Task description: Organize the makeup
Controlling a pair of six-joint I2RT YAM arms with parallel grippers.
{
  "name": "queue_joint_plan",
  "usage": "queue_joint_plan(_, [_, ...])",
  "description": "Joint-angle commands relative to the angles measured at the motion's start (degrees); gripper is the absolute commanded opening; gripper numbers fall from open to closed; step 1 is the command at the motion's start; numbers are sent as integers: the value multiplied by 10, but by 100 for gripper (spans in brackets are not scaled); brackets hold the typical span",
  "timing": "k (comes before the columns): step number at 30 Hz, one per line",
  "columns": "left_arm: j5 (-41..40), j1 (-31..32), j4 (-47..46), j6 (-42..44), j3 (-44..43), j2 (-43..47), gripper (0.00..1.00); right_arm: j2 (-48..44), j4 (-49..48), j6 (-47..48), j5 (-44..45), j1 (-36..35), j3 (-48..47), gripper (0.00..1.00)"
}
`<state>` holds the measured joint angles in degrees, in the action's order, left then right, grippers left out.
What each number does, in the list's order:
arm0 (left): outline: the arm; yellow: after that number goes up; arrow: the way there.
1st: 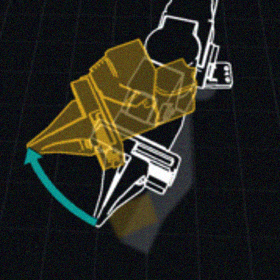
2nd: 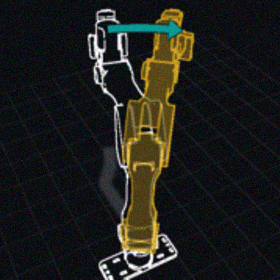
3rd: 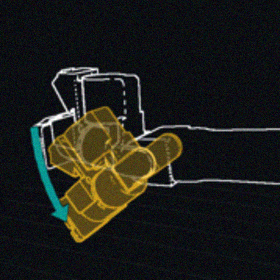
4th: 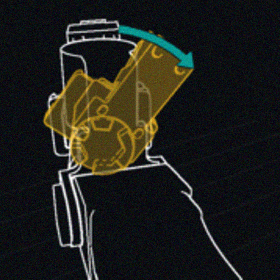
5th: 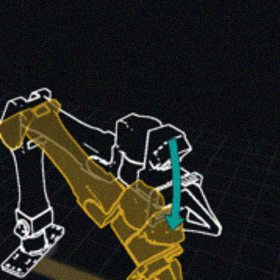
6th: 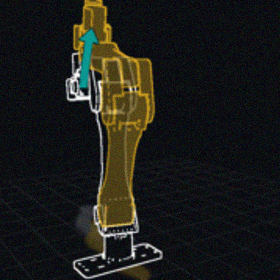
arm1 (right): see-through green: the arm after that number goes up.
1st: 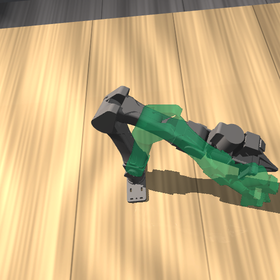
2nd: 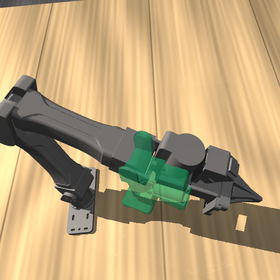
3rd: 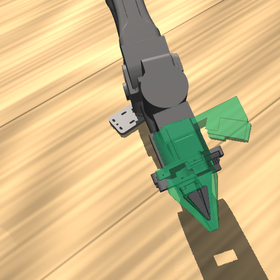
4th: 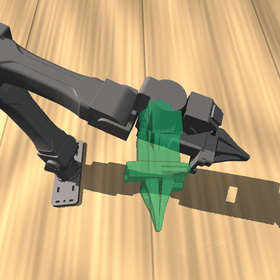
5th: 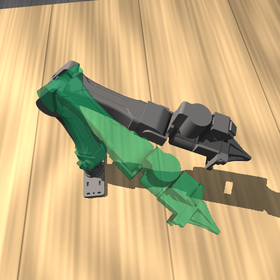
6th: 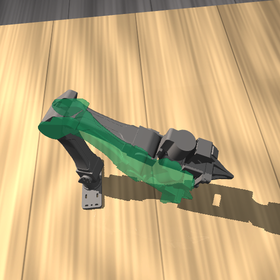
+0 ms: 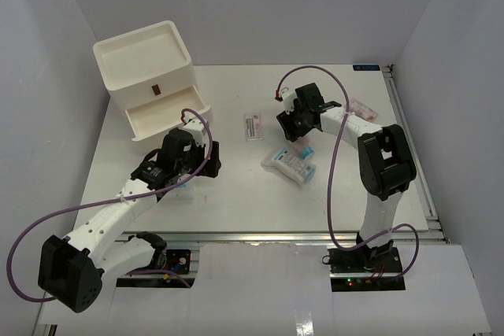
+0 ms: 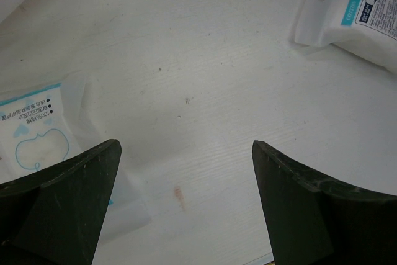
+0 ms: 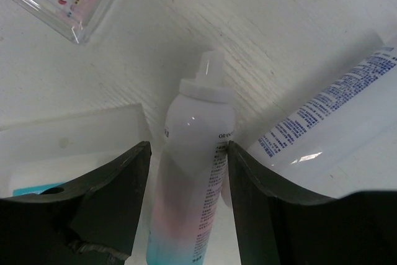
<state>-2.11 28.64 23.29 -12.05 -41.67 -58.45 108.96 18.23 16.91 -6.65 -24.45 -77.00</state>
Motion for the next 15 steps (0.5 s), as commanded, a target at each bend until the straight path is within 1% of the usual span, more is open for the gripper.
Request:
queue_joint_plan(1, [7,3,-15,1,2,18,98,19,24,4,20,-5,-27,61])
queue_joint_plan(11, [7,3,-16,0,3,21,98,49,37,11,24,-12,-32,62])
queue_joint_plan(13, [7,3,-16,1,3,22,98,52,40,11,24,-11,-35,60])
queue_joint_plan(15, [8,3,-16,1,3,23,98,51,42,12,22,-11,-36,54])
